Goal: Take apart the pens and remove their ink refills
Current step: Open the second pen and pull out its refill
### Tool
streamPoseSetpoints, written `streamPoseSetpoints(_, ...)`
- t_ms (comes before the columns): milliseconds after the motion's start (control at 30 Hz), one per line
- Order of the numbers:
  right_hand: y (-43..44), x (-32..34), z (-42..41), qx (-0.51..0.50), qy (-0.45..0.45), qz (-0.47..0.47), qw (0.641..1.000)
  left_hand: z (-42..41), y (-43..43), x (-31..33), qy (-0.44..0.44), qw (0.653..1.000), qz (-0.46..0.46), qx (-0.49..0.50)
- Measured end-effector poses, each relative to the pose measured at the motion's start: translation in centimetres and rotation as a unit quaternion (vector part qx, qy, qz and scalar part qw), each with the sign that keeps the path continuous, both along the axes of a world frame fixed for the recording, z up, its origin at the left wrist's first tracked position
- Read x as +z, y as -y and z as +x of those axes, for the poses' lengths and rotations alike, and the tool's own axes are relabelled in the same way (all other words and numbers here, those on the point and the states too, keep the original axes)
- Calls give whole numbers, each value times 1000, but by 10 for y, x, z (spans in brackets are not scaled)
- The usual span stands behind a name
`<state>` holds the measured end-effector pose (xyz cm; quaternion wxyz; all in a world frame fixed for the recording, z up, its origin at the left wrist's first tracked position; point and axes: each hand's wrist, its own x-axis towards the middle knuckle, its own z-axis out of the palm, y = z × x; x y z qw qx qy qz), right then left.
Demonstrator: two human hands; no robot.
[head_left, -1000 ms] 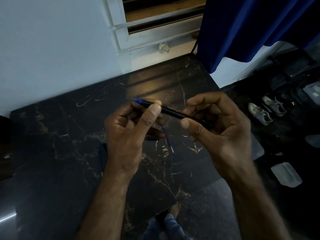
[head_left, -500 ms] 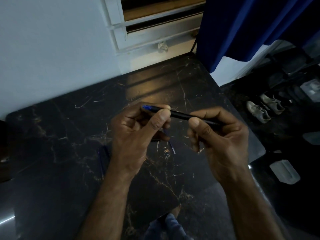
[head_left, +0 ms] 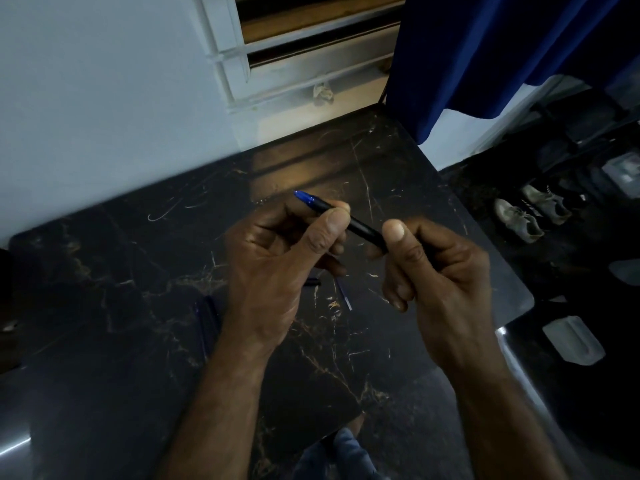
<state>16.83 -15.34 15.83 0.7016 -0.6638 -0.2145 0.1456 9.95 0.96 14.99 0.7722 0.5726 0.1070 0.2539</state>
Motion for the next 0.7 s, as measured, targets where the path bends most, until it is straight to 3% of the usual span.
streamPoseSetpoints(233,-1,11,-1,1,58,24,998,7,2,10,16,996,85,9)
streamPoseSetpoints(467,-9,13,0,-38,67,-20,997,12,6,16,24,997,76,12)
streamPoseSetpoints(700,-24,16,2,-39,100,21,994,14,4,16,26,996,74,49)
